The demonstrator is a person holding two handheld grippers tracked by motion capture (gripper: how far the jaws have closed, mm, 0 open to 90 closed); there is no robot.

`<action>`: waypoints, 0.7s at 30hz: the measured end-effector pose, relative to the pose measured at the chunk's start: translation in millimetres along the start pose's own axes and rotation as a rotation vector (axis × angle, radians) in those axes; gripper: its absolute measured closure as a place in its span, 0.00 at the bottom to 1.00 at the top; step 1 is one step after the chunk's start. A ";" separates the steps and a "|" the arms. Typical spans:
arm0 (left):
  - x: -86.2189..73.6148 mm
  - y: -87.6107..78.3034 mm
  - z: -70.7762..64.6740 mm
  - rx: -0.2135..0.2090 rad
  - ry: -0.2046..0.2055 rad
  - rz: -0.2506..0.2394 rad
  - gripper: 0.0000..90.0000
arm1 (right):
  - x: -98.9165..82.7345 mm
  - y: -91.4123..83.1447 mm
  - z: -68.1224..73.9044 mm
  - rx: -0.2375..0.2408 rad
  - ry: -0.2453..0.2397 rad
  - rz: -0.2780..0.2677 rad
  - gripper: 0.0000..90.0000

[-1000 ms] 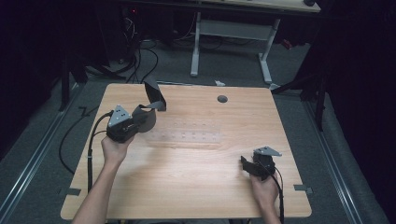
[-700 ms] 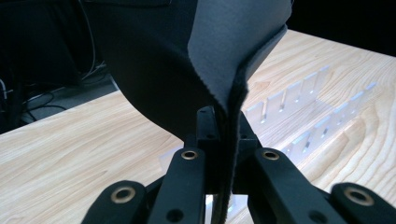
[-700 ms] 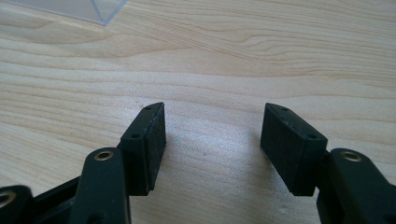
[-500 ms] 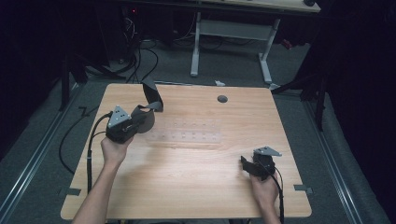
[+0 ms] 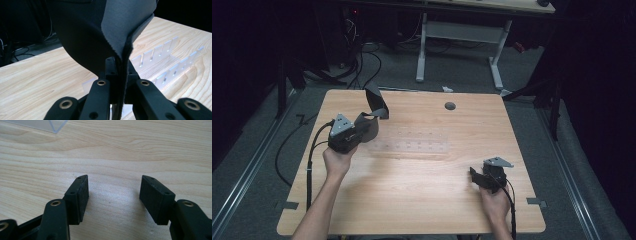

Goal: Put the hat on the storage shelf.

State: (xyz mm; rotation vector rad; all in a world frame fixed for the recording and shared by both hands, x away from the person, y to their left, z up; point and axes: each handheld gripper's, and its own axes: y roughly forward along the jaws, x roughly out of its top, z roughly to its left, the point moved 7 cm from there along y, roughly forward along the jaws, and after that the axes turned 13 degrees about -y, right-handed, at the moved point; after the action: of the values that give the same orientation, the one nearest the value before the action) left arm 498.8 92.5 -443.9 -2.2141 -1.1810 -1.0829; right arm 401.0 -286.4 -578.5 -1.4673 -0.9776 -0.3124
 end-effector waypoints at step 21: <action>-1.1 4.9 -4.6 0.039 -0.034 -0.006 0.96 | 0.2 0.3 -0.2 0.000 -0.005 -0.002 0.45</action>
State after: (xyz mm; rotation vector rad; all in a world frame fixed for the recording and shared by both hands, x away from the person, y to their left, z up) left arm 500.4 86.2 -441.9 -2.2091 -1.2128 -1.0196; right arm 401.4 -286.4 -578.5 -1.4680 -0.9826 -0.3106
